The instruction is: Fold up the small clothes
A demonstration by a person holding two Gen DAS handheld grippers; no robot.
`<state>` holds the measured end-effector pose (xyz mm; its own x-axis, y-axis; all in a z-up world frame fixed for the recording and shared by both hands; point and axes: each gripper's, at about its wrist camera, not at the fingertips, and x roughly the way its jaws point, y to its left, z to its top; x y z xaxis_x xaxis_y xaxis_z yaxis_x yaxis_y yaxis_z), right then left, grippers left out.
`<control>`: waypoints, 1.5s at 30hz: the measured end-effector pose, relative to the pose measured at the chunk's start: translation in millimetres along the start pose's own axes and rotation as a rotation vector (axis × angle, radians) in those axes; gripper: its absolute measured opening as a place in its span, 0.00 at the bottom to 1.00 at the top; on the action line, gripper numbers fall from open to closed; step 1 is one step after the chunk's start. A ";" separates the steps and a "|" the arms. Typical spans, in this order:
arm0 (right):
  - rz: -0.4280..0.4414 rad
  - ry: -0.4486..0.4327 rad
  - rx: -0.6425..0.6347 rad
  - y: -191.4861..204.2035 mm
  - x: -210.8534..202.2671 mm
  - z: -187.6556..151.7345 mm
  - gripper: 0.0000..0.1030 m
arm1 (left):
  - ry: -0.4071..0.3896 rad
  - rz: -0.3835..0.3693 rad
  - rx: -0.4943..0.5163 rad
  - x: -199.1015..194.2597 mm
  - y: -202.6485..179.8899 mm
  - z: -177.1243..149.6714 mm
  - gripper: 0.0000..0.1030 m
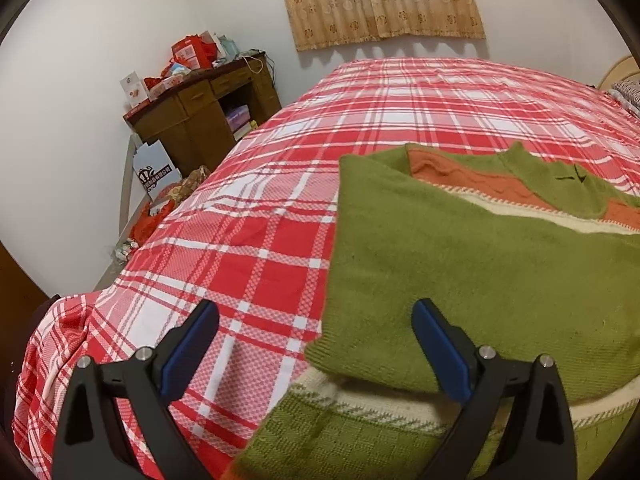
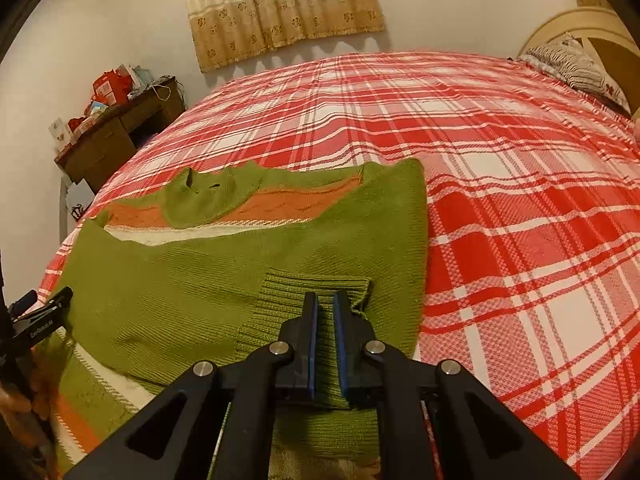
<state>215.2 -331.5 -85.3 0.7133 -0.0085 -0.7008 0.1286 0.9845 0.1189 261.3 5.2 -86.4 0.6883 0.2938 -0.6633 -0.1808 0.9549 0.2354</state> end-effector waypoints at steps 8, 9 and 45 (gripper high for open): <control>-0.039 -0.004 -0.126 24.3 -19.9 -30.8 0.08 | 0.028 -0.039 -0.039 5.5 4.2 -2.1 1.00; -0.025 -0.001 -0.107 21.0 -19.2 -28.8 0.08 | 0.028 -0.041 -0.040 5.7 4.6 -2.1 1.00; -0.001 -0.066 -0.043 14.6 -168.2 -145.2 0.53 | -0.041 -0.230 0.154 -124.8 25.5 -113.8 1.00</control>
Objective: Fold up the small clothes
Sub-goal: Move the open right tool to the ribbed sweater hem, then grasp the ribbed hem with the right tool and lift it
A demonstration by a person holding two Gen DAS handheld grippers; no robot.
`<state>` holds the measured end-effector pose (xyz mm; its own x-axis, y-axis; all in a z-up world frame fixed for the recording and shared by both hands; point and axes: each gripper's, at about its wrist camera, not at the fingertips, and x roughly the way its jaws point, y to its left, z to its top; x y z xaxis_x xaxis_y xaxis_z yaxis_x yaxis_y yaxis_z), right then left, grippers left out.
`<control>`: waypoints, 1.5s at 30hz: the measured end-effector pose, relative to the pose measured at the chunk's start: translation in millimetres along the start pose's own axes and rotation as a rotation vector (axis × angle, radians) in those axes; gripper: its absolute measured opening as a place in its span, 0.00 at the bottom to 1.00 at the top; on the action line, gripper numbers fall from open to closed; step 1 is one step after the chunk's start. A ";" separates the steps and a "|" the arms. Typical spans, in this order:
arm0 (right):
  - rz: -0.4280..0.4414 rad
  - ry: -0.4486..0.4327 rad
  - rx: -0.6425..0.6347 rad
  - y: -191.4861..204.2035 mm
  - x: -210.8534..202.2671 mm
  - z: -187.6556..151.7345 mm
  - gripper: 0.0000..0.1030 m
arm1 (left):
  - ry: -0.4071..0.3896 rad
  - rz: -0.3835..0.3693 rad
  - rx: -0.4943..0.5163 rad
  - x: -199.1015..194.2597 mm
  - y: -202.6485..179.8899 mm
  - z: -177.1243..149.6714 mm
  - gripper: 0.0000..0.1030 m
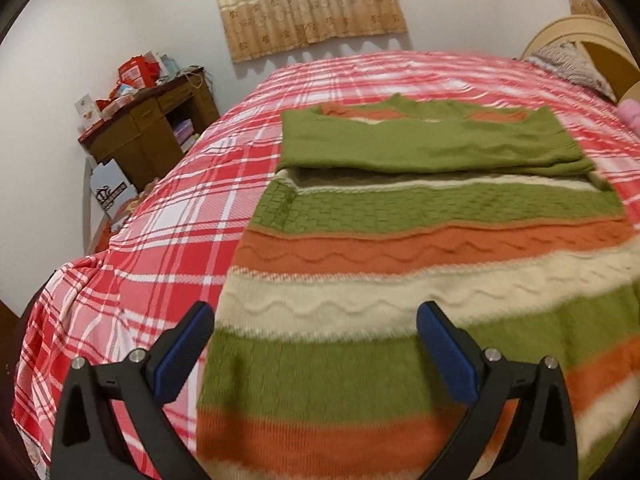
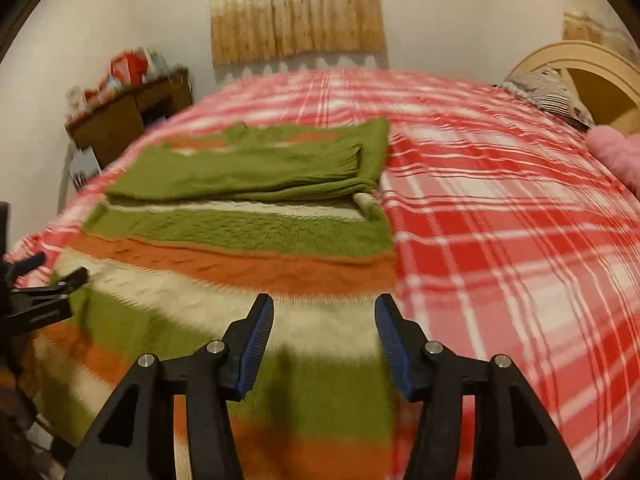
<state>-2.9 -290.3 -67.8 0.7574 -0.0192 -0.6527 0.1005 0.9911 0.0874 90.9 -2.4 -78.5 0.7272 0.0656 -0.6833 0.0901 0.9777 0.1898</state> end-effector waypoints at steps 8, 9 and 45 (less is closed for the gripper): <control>0.075 0.017 0.041 -31.3 -73.0 -51.6 0.53 | -0.073 -0.090 0.023 -44.9 20.4 -28.2 1.00; 0.084 0.043 0.041 -33.9 -71.5 -56.3 0.53 | -0.080 -0.100 0.024 -48.9 23.5 -33.5 1.00; 0.566 0.261 0.151 -9.1 -51.6 -81.6 0.07 | -0.160 -0.081 -0.083 -75.9 91.2 -42.2 1.00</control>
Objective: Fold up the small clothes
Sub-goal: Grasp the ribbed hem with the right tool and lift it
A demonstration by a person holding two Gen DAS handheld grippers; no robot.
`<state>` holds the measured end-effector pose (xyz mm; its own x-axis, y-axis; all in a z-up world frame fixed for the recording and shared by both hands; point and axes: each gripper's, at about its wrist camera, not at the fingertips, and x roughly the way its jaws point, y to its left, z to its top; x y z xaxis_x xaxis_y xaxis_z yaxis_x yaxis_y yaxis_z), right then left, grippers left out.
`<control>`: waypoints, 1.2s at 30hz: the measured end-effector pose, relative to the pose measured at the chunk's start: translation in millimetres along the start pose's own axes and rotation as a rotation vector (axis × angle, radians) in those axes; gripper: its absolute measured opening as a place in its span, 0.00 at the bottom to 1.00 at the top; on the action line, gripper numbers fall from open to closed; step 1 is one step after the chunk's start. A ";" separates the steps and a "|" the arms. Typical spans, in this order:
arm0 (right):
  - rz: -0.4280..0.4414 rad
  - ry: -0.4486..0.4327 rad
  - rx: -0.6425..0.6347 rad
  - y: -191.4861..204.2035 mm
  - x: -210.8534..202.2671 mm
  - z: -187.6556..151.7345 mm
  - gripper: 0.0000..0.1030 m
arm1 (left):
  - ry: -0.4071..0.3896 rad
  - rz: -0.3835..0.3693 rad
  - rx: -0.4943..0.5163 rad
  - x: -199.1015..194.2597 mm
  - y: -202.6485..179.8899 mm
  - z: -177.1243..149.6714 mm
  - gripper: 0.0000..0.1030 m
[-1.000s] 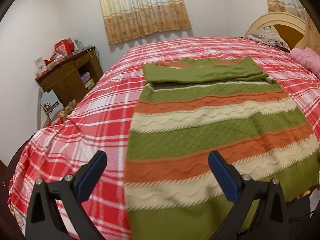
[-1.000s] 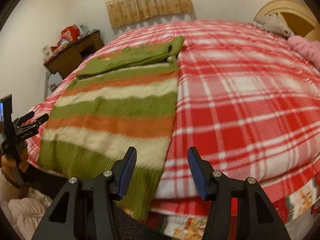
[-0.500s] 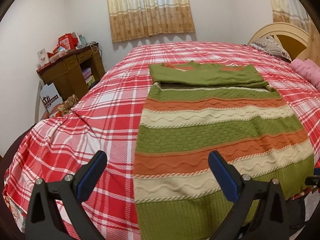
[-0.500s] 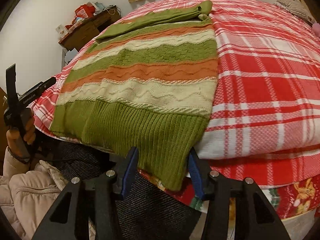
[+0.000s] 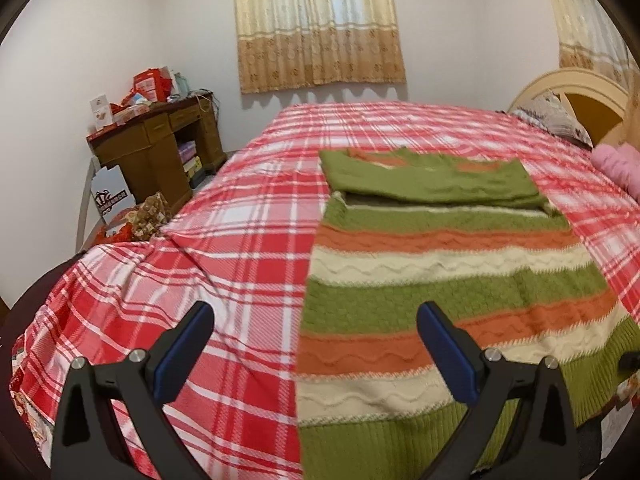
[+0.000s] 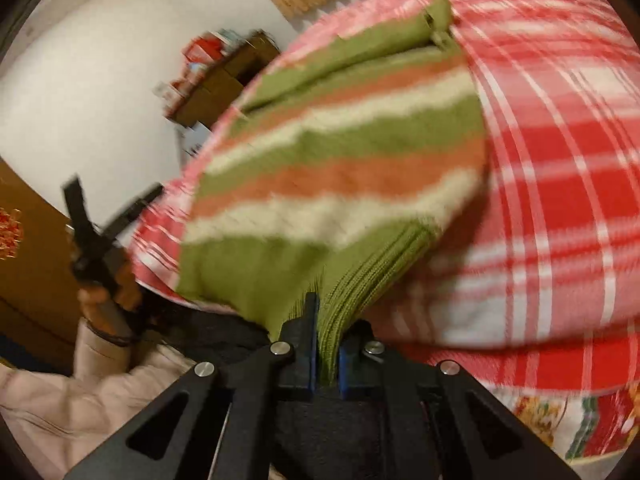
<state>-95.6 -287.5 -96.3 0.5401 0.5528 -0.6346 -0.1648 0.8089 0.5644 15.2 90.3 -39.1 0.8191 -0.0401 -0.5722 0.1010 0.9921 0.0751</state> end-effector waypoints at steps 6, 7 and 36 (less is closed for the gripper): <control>0.010 -0.126 0.036 -6.3 1.1 50.4 0.07 | -0.038 0.034 -0.017 -8.6 17.5 10.6 1.00; 0.008 -0.140 0.045 -9.3 3.3 58.3 0.06 | -0.036 0.034 -0.023 -7.6 20.1 11.2 1.00; -0.223 -0.212 0.112 -46.8 64.1 104.4 0.06 | 0.198 -0.301 -0.035 69.0 13.6 -8.9 0.72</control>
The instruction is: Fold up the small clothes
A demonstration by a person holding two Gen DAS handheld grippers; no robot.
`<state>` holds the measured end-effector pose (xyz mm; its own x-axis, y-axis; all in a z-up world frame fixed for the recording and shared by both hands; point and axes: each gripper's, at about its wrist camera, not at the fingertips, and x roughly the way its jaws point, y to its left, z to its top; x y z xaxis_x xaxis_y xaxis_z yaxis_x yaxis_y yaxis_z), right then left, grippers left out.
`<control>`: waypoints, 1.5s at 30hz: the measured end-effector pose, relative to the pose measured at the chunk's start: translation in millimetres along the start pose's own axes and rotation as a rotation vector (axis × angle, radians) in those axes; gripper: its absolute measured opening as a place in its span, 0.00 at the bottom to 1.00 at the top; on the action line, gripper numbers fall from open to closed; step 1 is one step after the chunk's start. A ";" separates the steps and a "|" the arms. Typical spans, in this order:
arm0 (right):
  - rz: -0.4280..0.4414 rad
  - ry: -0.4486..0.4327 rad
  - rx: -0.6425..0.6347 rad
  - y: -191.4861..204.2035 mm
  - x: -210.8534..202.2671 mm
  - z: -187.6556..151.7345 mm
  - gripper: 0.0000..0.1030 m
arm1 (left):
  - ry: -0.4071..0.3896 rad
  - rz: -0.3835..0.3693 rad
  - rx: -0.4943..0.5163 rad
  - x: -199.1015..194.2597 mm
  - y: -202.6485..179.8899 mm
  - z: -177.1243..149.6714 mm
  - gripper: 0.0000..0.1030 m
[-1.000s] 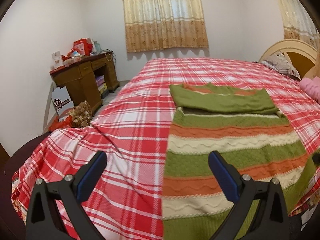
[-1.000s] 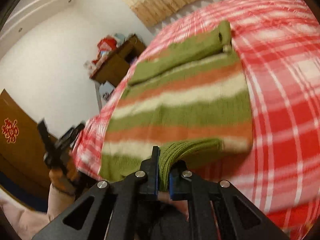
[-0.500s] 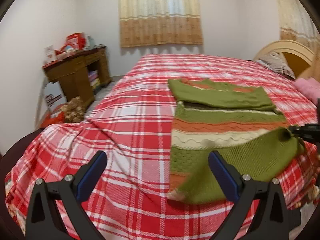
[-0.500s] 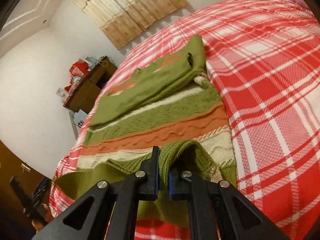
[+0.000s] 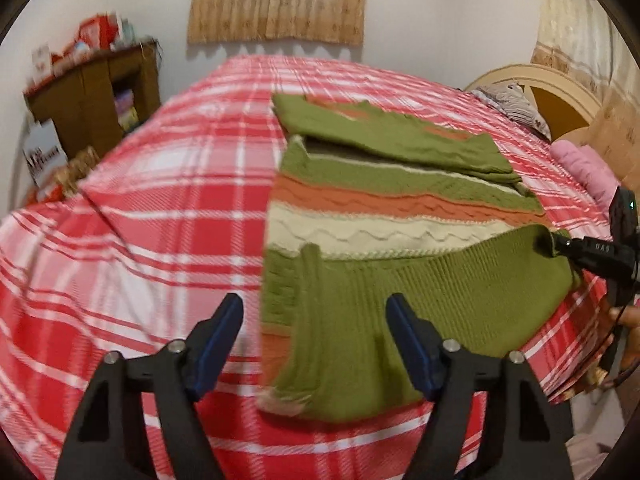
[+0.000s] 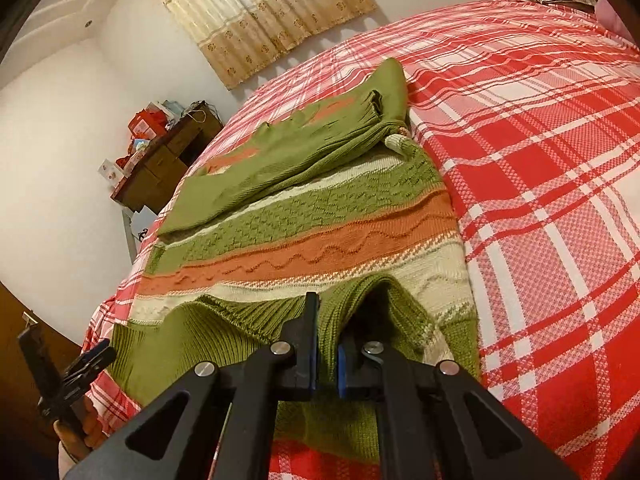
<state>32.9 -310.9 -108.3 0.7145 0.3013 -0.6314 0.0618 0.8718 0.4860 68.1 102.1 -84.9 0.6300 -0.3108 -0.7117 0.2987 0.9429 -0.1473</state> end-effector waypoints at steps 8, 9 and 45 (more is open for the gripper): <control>0.004 0.000 0.003 0.6 1.1 -1.8 0.06 | 0.010 -0.034 0.031 2.6 -11.4 -6.0 0.15; 0.004 0.001 0.002 0.6 1.1 -2.0 0.06 | 0.005 -0.043 0.030 1.2 -11.2 -6.8 0.15; 0.110 -0.098 -0.037 -23.2 -75.5 15.1 0.37 | 0.026 0.028 0.035 15.8 -17.5 -3.7 0.25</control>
<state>-11.9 -359.7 -62.8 0.7803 0.3578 -0.5129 -0.0444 0.8498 0.5253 70.1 81.1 -96.0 0.6194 -0.2808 -0.7331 0.3062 0.9463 -0.1038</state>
